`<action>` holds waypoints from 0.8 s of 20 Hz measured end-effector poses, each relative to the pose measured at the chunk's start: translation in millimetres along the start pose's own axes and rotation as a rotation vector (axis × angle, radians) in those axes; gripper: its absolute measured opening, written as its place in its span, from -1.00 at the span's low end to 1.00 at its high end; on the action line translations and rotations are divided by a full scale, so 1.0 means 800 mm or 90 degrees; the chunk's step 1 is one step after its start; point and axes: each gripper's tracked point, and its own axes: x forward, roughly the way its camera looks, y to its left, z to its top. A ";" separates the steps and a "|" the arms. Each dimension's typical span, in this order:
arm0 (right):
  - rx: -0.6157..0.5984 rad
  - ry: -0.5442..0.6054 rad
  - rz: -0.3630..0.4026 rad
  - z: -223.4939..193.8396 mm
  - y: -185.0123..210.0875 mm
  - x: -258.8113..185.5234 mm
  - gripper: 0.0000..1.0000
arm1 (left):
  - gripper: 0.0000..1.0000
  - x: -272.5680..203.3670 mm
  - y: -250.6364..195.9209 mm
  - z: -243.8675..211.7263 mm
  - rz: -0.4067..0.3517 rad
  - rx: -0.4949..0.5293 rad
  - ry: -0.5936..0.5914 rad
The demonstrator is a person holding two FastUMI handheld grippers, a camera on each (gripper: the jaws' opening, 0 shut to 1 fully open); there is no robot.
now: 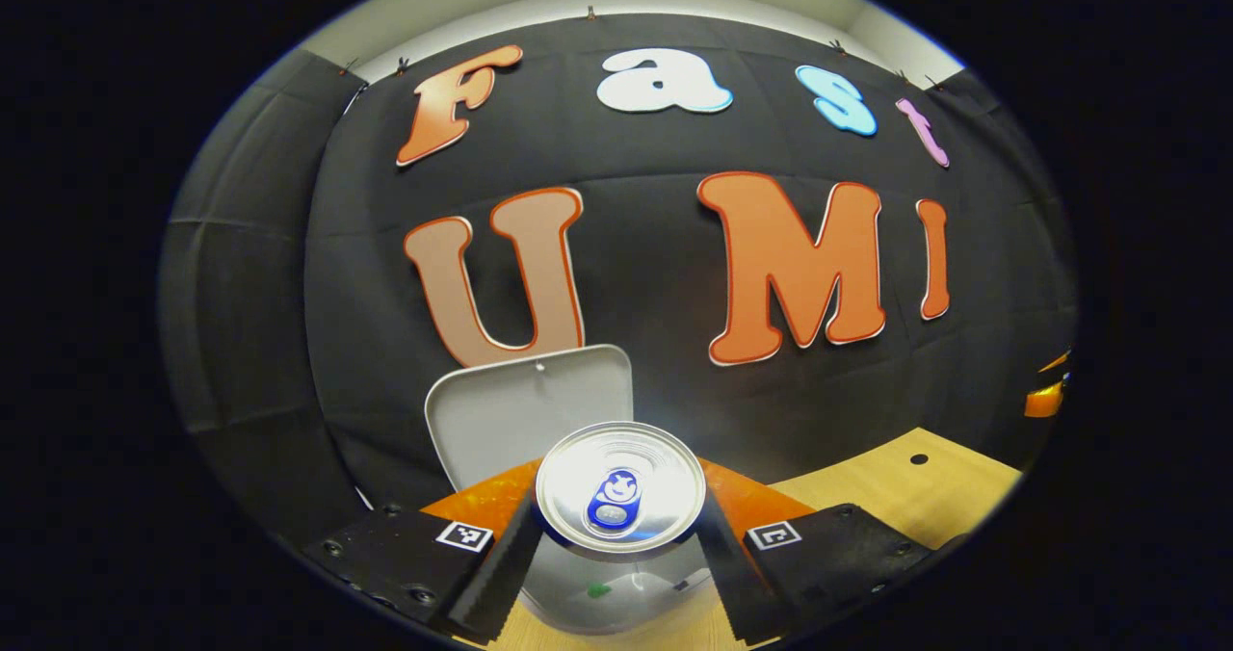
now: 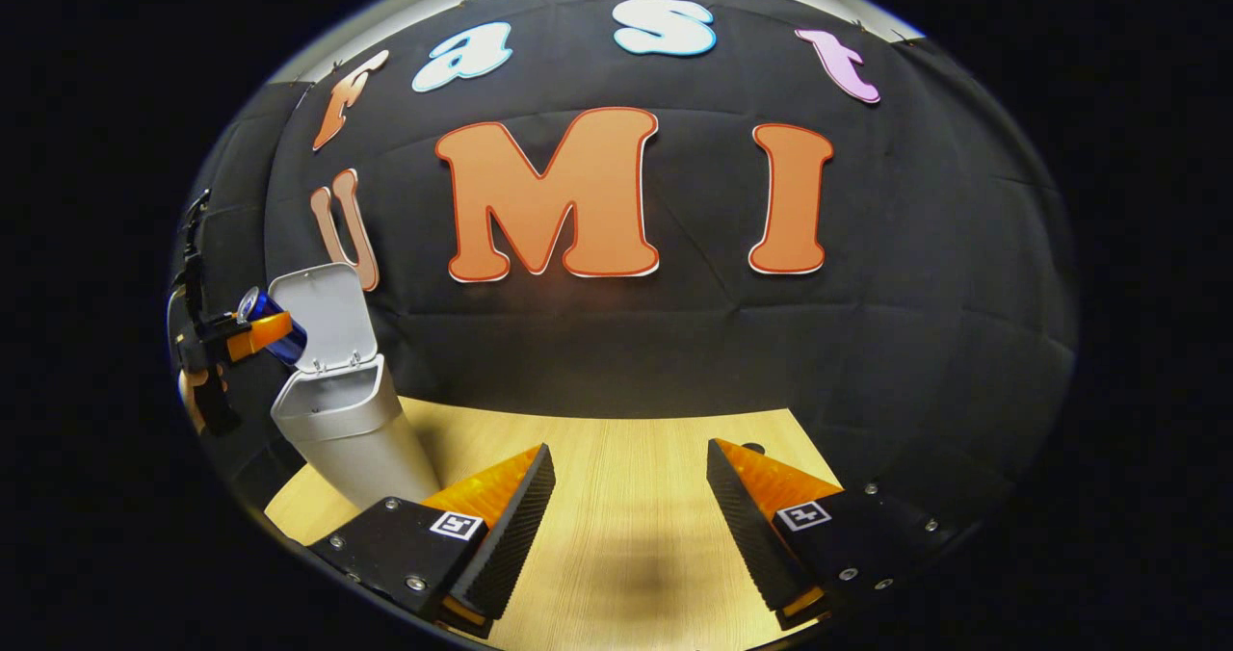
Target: Press the lid of the desktop garbage bin to open it, pick up the crumpled paper on the desktop and throw it into the bin, then pick up the pop can on the desktop and drop it into the bin, and finally close the garbage bin lid.
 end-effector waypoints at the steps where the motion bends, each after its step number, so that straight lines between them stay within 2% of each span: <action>1: -0.003 0.002 0.001 0.000 0.003 0.002 0.89 | 0.60 0.006 0.004 -0.010 0.002 -0.016 0.012; 6: -0.009 0.010 -0.001 -0.004 0.006 0.000 0.89 | 0.62 0.033 0.017 -0.038 0.021 -0.037 0.041; 8: -0.009 0.011 -0.004 -0.004 0.004 -0.003 0.89 | 0.67 0.037 0.011 -0.037 0.013 -0.070 0.041; 10: -0.008 0.011 -0.008 -0.005 0.001 -0.007 0.89 | 0.82 0.039 0.010 -0.036 0.014 -0.095 0.039; 11: -0.007 0.009 -0.011 -0.005 -0.002 -0.009 0.89 | 0.92 0.039 0.012 -0.037 0.019 -0.095 0.040; 16: 0.022 0.010 -0.031 -0.014 -0.010 -0.010 0.89 | 0.91 0.036 0.016 -0.046 0.027 -0.073 0.046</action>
